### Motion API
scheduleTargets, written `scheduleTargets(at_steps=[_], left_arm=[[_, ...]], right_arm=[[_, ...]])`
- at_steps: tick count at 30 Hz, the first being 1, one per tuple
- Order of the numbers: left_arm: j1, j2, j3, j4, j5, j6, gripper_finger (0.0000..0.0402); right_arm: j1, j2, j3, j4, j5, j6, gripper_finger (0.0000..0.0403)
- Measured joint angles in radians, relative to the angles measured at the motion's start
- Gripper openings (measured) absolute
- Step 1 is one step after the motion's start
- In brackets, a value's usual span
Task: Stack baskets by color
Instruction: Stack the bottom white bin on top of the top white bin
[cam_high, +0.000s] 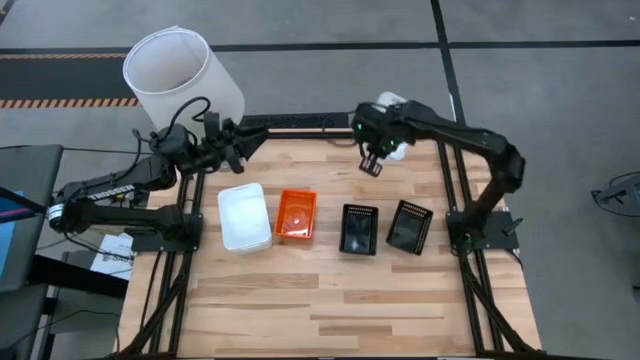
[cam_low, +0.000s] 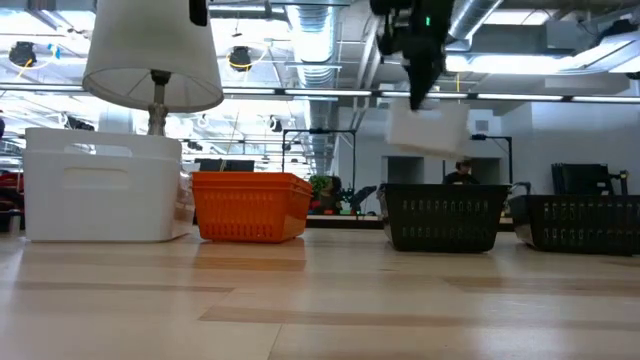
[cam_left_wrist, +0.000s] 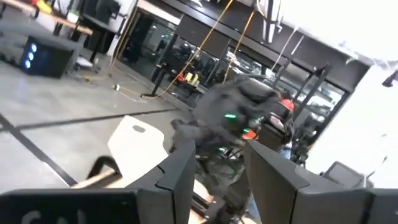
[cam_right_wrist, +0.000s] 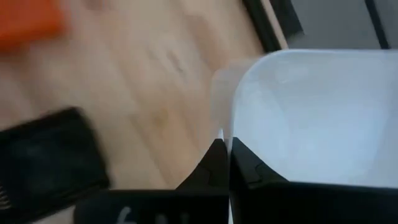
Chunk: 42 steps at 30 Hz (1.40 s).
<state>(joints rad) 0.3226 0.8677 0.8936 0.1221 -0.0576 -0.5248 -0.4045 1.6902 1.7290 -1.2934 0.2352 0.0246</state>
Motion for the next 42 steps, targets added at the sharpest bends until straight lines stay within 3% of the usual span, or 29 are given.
scheduleTargets(at_steps=[7, 15, 20, 29, 32, 38, 42], left_arm=[[-0.071, 0.003, 0.0, -0.007, -0.002, -0.159, 0.0125], [-0.175, 0.002, 0.0, -0.041, -0.002, -0.367, 0.0125], [-0.272, 0.002, 0.0, -0.076, 0.004, -0.434, 0.0125], [-0.511, 0.002, 0.0, -0.083, 0.001, -0.53, 0.0125], [-0.605, 0.002, 0.0, -0.088, -0.059, -0.564, 0.0125], [-0.775, 0.004, 0.0, -0.201, -0.296, -0.686, 0.0125], [-0.863, 0.023, 0.0, -0.335, -0.441, -0.837, 0.0125]], right_arm=[[0.275, -0.055, 0.0, 0.018, 0.027, 0.004, 0.0001], [0.595, -0.002, 0.0, 0.171, 0.029, 0.075, 0.0001], [0.728, 0.062, 0.0, 0.235, 0.053, 0.134, 0.0001], [0.893, 0.151, 0.008, 0.527, 0.064, 0.18, 0.0], [0.94, 0.216, 0.041, 0.543, 0.057, 0.213, 0.0], [0.984, 0.398, 0.16, 0.524, 0.053, 0.225, 0.0], [0.965, 0.498, 0.251, 0.416, 0.066, 0.293, 0.0]])
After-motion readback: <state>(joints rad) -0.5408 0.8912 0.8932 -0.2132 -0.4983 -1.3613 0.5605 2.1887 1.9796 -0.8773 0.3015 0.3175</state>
